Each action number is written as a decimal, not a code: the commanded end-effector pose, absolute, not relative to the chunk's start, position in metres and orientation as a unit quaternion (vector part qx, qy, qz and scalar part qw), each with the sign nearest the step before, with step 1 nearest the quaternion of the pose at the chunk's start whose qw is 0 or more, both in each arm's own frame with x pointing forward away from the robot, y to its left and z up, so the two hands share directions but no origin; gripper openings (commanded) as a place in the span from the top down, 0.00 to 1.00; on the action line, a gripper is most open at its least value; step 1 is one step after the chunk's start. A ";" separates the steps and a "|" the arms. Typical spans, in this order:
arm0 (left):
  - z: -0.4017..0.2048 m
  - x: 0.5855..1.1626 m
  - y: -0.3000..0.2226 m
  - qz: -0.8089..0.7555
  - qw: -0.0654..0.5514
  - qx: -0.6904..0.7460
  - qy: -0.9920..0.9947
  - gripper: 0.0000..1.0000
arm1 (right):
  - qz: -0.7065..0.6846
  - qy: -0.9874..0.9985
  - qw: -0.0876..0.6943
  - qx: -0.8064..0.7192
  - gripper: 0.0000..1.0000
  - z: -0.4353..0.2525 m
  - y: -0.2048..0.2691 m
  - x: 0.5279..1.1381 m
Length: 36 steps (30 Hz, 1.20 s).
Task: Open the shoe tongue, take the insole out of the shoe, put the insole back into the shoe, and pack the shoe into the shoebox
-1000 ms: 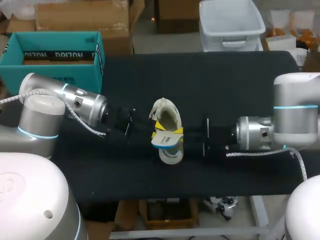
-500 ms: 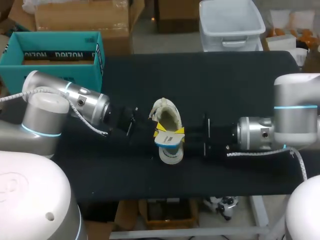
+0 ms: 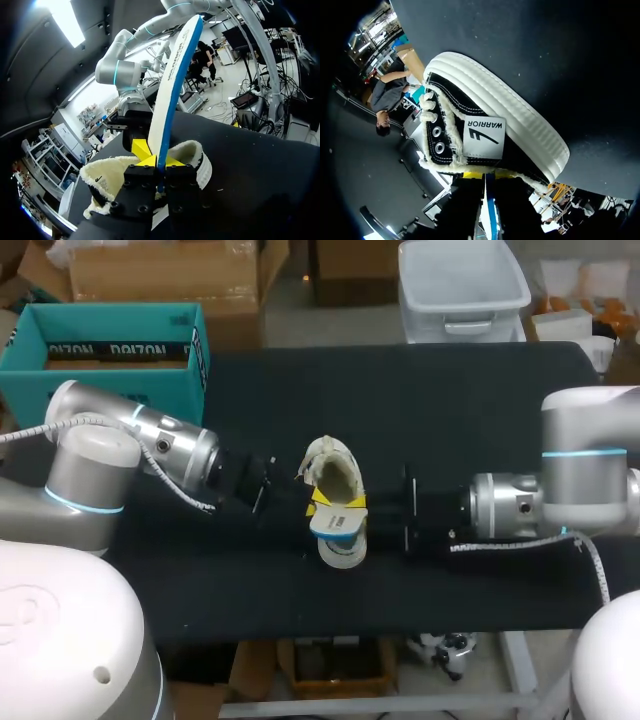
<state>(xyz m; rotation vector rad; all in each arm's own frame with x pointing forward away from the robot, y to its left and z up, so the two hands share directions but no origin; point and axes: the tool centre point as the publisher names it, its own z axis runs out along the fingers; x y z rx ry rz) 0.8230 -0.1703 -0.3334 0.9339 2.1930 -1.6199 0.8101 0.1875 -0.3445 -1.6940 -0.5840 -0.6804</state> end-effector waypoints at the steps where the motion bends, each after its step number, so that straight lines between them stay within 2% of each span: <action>1: -0.337 0.822 -0.173 -0.558 0.132 0.320 0.755 1.00 | -0.290 -0.249 0.570 -0.727 0.53 -0.339 0.191 0.804; 2: -0.337 0.822 -0.173 -0.558 0.131 0.320 0.754 1.00 | -0.290 -0.248 0.569 -0.729 0.45 -0.337 0.190 0.803; 3: -0.337 0.822 -0.173 -0.559 0.131 0.319 0.754 1.00 | -0.291 -0.246 0.565 -0.732 0.29 -0.334 0.190 0.800; 5: -0.337 0.822 -0.173 -0.560 0.131 0.319 0.754 1.00 | -0.292 -0.245 0.563 -0.733 0.30 -0.331 0.189 0.796; 8: -0.337 0.821 -0.172 -0.561 0.132 0.318 0.753 1.00 | -0.296 -0.244 0.560 -0.735 0.39 -0.326 0.189 0.790; 10: -0.337 0.821 -0.171 -0.562 0.133 0.317 0.753 1.00 | -0.298 -0.244 0.556 -0.736 0.51 -0.322 0.188 0.786; 13: -0.336 0.820 -0.171 -0.562 0.134 0.317 0.752 1.00 | -0.299 -0.244 0.550 -0.741 0.57 -0.319 0.187 0.783; 15: -0.336 0.820 -0.170 -0.562 0.135 0.317 0.752 1.00 | -0.299 -0.243 0.548 -0.742 0.73 -0.317 0.187 0.781; 17: -0.335 0.820 -0.170 -0.562 0.135 0.317 0.752 1.00 | -0.299 -0.243 0.547 -0.743 0.95 -0.316 0.186 0.780; 18: -0.335 0.820 -0.170 -0.562 0.135 0.317 0.752 1.00 | -0.298 -0.244 0.547 -0.744 1.00 -0.316 0.186 0.779; 24: -0.335 0.821 -0.170 -0.562 0.135 0.314 0.754 1.00 | -0.290 -0.245 0.552 -0.742 1.00 -0.322 0.186 0.779; 25: -0.333 0.819 -0.169 -0.566 0.132 0.318 0.750 0.78 | -0.289 -0.245 0.553 -0.742 1.00 -0.323 0.187 0.780; 26: -0.332 0.818 -0.169 -0.567 0.132 0.320 0.748 0.75 | -0.288 -0.246 0.553 -0.742 1.00 -0.324 0.187 0.780; 28: -0.329 0.814 -0.169 -0.568 0.131 0.328 0.743 0.58 | -0.287 -0.246 0.555 -0.741 1.00 -0.326 0.187 0.781; 29: -0.328 0.812 -0.170 -0.569 0.132 0.331 0.741 0.53 | -0.286 -0.246 0.556 -0.740 1.00 -0.327 0.188 0.781; 31: -0.326 0.809 -0.170 -0.572 0.132 0.336 0.737 0.55 | -0.286 -0.246 0.557 -0.740 1.00 -0.327 0.187 0.782; 32: -0.325 0.807 -0.170 -0.574 0.132 0.338 0.735 0.59 | -0.286 -0.246 0.558 -0.739 1.00 -0.327 0.187 0.782; 33: -0.324 0.806 -0.170 -0.573 0.133 0.339 0.734 0.69 | -0.286 -0.246 0.558 -0.739 1.00 -0.328 0.187 0.782; 34: -0.324 0.805 -0.171 -0.573 0.134 0.341 0.733 0.84 | -0.285 -0.246 0.558 -0.739 1.00 -0.328 0.188 0.781; 36: -0.325 0.802 -0.174 -0.569 0.138 0.347 0.733 1.00 | -0.284 -0.244 0.558 -0.741 1.00 -0.329 0.187 0.782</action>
